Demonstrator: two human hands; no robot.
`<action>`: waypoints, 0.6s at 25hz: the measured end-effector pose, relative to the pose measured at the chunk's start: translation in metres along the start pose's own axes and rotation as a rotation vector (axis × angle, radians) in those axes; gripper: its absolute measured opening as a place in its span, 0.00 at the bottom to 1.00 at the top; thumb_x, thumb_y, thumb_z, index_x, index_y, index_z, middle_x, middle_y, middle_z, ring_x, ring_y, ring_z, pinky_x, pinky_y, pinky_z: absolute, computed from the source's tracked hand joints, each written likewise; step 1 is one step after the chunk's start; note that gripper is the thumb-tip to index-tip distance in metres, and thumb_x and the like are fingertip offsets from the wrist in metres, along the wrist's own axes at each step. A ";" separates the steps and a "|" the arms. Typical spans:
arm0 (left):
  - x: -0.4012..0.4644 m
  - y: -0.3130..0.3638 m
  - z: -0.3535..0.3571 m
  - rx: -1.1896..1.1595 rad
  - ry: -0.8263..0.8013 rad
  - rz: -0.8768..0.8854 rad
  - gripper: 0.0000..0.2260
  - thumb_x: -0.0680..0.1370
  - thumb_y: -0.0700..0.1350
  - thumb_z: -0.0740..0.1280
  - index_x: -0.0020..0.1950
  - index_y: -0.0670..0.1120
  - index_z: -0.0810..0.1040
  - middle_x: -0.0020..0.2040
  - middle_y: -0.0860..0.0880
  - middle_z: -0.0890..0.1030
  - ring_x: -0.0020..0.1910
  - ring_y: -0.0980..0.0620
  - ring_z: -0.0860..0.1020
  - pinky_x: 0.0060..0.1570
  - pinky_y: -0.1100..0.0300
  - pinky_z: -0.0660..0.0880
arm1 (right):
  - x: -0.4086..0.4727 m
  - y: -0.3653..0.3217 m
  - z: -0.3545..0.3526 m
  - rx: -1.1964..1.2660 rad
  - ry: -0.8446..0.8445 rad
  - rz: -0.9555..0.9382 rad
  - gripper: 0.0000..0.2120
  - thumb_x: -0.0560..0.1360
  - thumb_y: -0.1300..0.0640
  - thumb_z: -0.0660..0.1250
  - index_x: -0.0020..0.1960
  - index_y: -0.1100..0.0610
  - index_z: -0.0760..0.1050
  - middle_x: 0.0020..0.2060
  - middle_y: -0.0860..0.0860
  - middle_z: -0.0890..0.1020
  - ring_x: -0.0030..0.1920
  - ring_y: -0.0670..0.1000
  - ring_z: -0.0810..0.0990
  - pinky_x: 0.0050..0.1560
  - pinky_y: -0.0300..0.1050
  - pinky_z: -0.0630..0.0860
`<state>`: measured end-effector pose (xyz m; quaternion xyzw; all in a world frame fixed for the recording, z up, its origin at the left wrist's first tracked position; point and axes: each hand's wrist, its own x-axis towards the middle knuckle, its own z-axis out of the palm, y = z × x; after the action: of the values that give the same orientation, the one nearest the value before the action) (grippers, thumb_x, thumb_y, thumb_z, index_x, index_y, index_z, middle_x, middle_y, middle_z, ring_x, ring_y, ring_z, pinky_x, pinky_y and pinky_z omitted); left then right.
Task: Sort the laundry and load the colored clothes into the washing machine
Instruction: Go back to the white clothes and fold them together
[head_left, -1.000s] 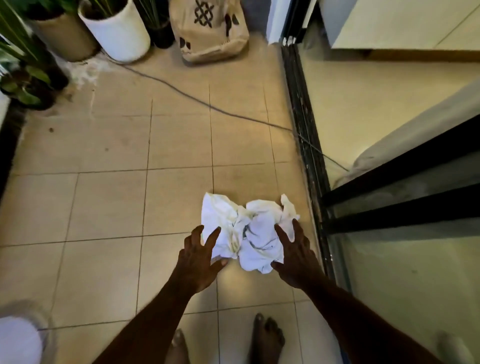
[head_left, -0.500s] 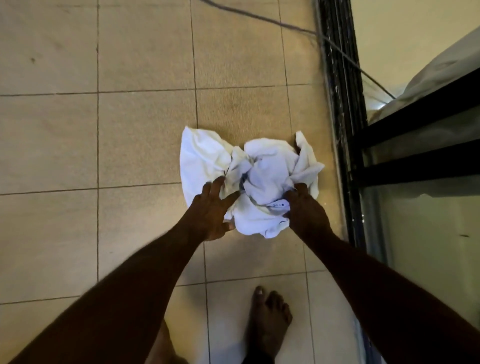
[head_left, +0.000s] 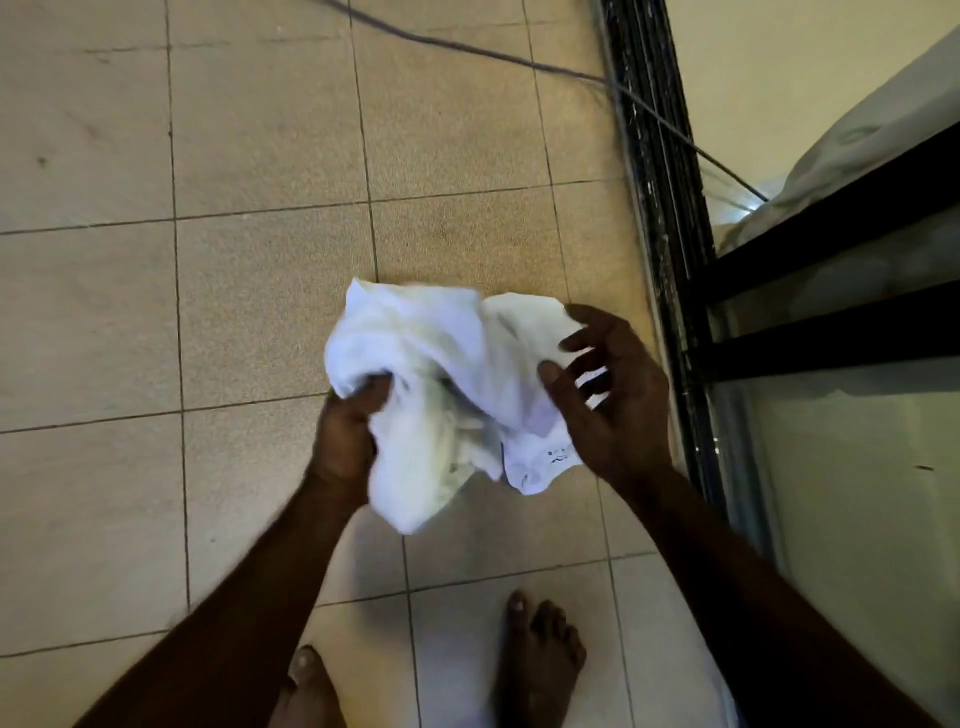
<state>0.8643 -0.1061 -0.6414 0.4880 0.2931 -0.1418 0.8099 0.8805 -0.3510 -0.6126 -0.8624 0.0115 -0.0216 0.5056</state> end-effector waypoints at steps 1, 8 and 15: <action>0.004 0.008 -0.011 0.063 0.056 0.004 0.10 0.78 0.36 0.63 0.44 0.44 0.83 0.38 0.52 0.86 0.41 0.56 0.83 0.48 0.57 0.78 | 0.003 0.019 0.002 -0.110 0.043 0.116 0.26 0.74 0.49 0.76 0.68 0.57 0.75 0.55 0.52 0.81 0.47 0.51 0.83 0.44 0.47 0.80; 0.058 -0.018 -0.069 0.827 0.281 -0.166 0.35 0.65 0.55 0.74 0.71 0.49 0.71 0.68 0.40 0.73 0.66 0.41 0.74 0.67 0.46 0.72 | 0.009 0.134 0.026 -0.259 -0.203 0.681 0.52 0.64 0.42 0.82 0.80 0.52 0.58 0.75 0.56 0.70 0.74 0.59 0.68 0.74 0.57 0.67; 0.079 -0.045 -0.074 0.512 0.140 -0.223 0.32 0.57 0.40 0.84 0.59 0.49 0.80 0.55 0.49 0.85 0.52 0.51 0.84 0.51 0.51 0.81 | 0.012 0.122 0.065 -0.162 -0.203 0.665 0.31 0.65 0.49 0.83 0.63 0.58 0.78 0.55 0.54 0.85 0.56 0.54 0.83 0.52 0.44 0.75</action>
<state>0.8786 -0.0591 -0.7477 0.6498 0.3550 -0.2652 0.6176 0.8959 -0.3544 -0.7504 -0.8466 0.2427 0.2309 0.4136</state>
